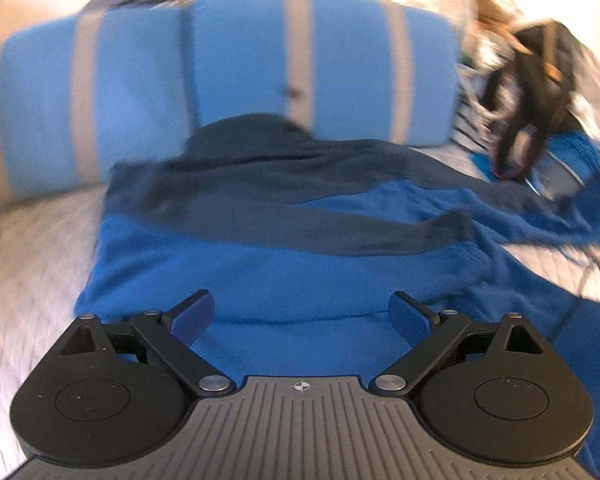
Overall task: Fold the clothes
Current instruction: 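Grasp the other sleeve cuff of the jacket with the left tool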
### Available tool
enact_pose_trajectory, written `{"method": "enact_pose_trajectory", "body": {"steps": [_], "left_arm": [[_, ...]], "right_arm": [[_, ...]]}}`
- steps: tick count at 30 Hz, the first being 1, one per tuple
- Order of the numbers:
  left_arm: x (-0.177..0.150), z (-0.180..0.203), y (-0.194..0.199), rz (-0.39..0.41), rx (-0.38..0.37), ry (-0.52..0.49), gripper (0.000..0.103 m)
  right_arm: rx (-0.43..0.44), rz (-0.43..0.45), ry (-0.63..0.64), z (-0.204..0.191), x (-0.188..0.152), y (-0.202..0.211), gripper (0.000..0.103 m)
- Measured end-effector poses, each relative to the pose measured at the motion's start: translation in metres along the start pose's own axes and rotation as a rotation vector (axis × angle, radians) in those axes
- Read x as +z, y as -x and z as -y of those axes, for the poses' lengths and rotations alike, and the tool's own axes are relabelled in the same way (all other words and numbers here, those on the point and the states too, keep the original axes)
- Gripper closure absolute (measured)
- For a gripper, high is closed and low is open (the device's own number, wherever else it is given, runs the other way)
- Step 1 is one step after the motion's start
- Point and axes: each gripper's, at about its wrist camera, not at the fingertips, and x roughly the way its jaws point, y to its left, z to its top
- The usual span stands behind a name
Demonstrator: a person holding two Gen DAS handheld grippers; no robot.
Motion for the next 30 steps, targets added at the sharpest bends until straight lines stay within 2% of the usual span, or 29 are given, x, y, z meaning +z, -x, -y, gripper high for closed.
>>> {"method": "enact_pose_trajectory", "body": {"steps": [5,8,13,17,19,26,28,30], "left_arm": [[0.008,0.055,-0.008,0.04,-0.038,-0.217,0.007],[0.008,0.083,-0.024,0.024,-0.075,-0.295,0.007],[0.004,0.114,-0.062,-0.024,-0.079,-0.458,0.008],[-0.001,0.129,-0.085,-0.032,-0.068,-0.591,0.01],[-0.004,0.134,-0.095,-0.036,-0.064,-0.642,0.014],[-0.015,0.153,-0.134,-0.066,-0.037,-0.759,0.038],[-0.017,0.158,-0.142,-0.076,-0.033,-0.788,0.04],[-0.02,0.161,-0.147,-0.083,-0.021,-0.807,0.05]], "right_arm": [[0.036,-0.006,-0.012,-0.021,-0.025,-0.012,0.0],[-0.018,-0.012,-0.029,-0.023,-0.032,-0.018,0.0],[-0.043,0.004,-0.091,-0.014,-0.037,-0.014,0.0],[-0.046,-0.012,-0.129,-0.008,-0.039,-0.017,0.0],[-0.046,-0.015,-0.141,-0.006,-0.04,-0.018,0.0],[-0.054,0.008,-0.121,-0.009,-0.042,-0.015,0.0],[-0.064,0.015,-0.106,-0.012,-0.042,-0.014,0.0],[-0.072,0.014,-0.094,-0.014,-0.042,-0.015,0.0]]}}
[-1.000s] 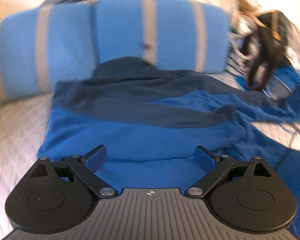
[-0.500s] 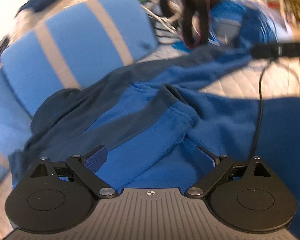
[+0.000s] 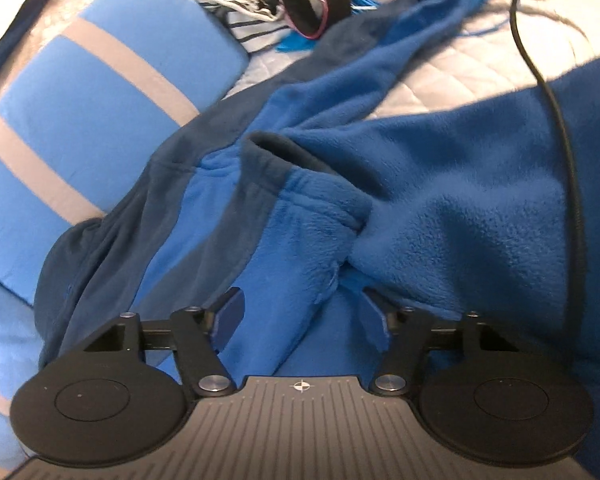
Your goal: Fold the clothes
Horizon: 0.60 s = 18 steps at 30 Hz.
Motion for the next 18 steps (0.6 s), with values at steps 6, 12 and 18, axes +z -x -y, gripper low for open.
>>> {"method": "enact_pose_trajectory", "body": {"steps": [6,12,18], "left_arm": [[0.003,0.002,-0.009,-0.028,0.047,0.005,0.088],[0.0,-0.041,0.017,0.052,0.101,0.153,0.094],[-0.031,-0.131,0.083,0.149,0.279,0.336,0.094]], "right_arm": [[-0.006,-0.016,0.02,-0.004,0.001,-0.003,0.0],[-0.014,-0.044,0.025,-0.004,0.001,-0.007,0.0],[-0.035,-0.074,0.07,-0.013,0.001,-0.012,0.0]]}}
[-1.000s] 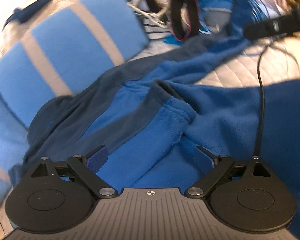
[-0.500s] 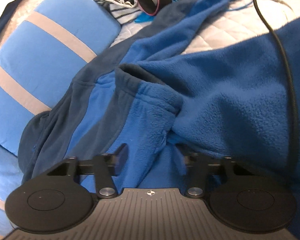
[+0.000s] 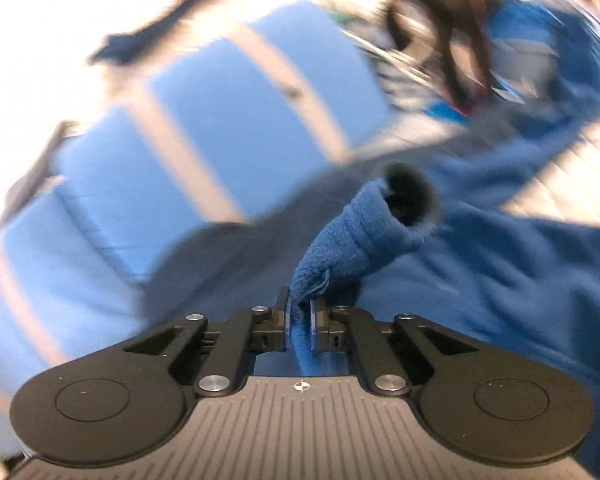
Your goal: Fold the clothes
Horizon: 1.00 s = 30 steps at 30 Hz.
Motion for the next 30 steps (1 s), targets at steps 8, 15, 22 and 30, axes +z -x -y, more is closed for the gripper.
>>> {"method": "enact_pose_trajectory", "body": {"steps": [8,15,22,30], "left_arm": [[-0.072,-0.205,0.11,0.096,0.397,0.446,0.094],[-0.221,-0.303,0.19,-0.129,0.887,0.716,0.024],[-0.289,-0.292,0.205,-0.209,0.789,0.886,0.021],[-0.287,-0.264,0.185,-0.199,0.624,0.889,0.02]], "right_arm": [[-0.026,-0.03,0.094,-0.018,0.001,-0.006,0.0],[-0.042,-0.033,0.173,-0.034,-0.001,-0.01,0.0],[-0.068,-0.021,0.28,-0.055,-0.005,-0.009,0.0],[-0.05,-0.015,0.318,-0.06,-0.007,-0.006,0.0]]}}
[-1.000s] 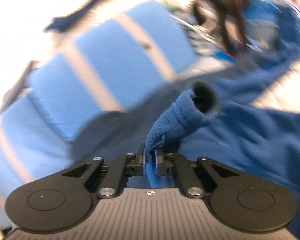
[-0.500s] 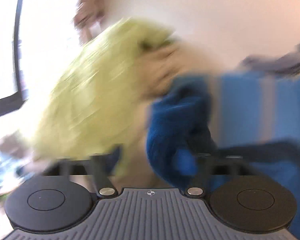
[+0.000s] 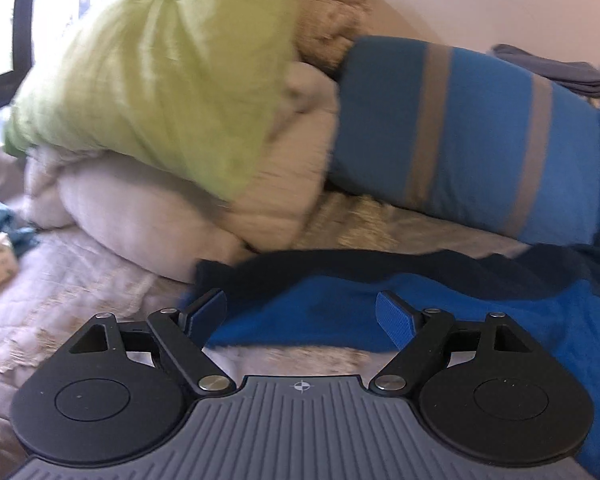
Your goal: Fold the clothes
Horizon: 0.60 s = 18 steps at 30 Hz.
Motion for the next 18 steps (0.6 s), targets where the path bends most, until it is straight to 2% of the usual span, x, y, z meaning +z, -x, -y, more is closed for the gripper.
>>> {"method": "enact_pose_trajectory", "body": {"steps": [8,14,18], "left_arm": [[0.012,0.045,0.056,0.078,-0.218,-0.038,0.019],[0.047,0.077,0.095,0.132,-0.326,-0.085,0.015],[0.074,0.094,0.118,0.179,-0.377,-0.078,0.011]], "right_arm": [[0.109,-0.001,-0.123,0.026,0.0,0.001,0.0],[0.122,-0.021,-0.187,0.034,0.003,-0.003,0.0],[0.126,-0.008,-0.219,0.044,0.011,0.0,0.0]]}}
